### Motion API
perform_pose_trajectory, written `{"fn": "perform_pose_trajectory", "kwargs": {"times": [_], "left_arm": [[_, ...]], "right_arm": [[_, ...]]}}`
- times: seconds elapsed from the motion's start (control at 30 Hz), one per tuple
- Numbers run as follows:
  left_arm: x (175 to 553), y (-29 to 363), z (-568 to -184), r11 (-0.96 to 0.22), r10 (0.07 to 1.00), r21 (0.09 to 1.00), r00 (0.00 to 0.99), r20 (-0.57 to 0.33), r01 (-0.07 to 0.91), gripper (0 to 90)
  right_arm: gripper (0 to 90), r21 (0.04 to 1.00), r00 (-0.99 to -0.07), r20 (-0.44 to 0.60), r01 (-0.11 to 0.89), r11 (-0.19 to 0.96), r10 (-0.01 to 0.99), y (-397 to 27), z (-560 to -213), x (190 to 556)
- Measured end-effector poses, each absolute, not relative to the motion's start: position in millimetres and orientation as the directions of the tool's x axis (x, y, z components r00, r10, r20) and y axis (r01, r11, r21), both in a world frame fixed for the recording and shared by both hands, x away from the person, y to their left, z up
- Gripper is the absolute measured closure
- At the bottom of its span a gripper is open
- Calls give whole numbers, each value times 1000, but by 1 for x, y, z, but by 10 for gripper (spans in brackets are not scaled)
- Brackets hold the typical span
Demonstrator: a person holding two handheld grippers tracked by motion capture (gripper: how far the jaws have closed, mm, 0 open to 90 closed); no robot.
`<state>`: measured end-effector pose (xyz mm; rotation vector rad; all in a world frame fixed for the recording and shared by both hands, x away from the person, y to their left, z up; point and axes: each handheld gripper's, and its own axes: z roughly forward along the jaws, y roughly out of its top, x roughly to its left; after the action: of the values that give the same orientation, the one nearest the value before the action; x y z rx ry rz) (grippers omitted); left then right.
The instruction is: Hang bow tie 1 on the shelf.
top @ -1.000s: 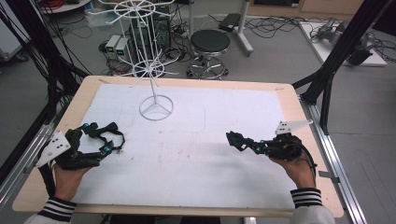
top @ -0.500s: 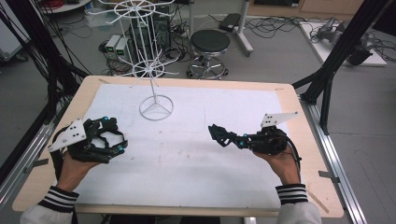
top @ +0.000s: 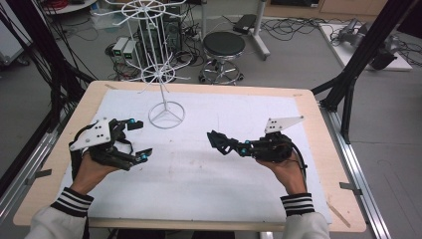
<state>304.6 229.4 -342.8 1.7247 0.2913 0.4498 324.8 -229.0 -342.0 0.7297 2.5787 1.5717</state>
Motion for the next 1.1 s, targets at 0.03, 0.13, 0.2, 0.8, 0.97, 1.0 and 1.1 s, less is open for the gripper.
{"fn": "perform_pose_trajectory", "kwargs": {"times": [0.03, 0.13, 0.2, 0.8, 0.97, 1.0, 1.1], "left_arm": [[307, 225, -341, -207, 416, 977, 899, 136, -52, 139], [309, 220, -339, -209, 398, 977, 908, 131, -49, 139], [311, 214, -337, -210, 371, 977, 921, 122, -45, 139], [319, 171, -316, -252, 225, 966, 967, 120, -61, 138], [321, 163, -316, -285, 222, 955, 963, 150, -83, 145], [323, 160, -317, -296, 217, 952, 964, 151, -82, 145], [325, 155, -319, -314, 212, 946, 966, 148, -76, 147]], "right_arm": [[840, 847, -890, 210, 373, 380, 405, -227, -341, 325], [841, 849, -895, 210, 367, 380, 394, -221, -340, 327], [840, 851, -898, 211, 363, 380, 385, -216, -339, 329], [840, 839, -913, 235, 363, 405, 333, -176, -339, 336], [840, 833, -913, 243, 370, 413, 327, -168, -340, 338], [840, 831, -912, 247, 373, 412, 329, -167, -340, 339], [839, 829, -910, 254, 379, 411, 327, -163, -340, 341]]}}
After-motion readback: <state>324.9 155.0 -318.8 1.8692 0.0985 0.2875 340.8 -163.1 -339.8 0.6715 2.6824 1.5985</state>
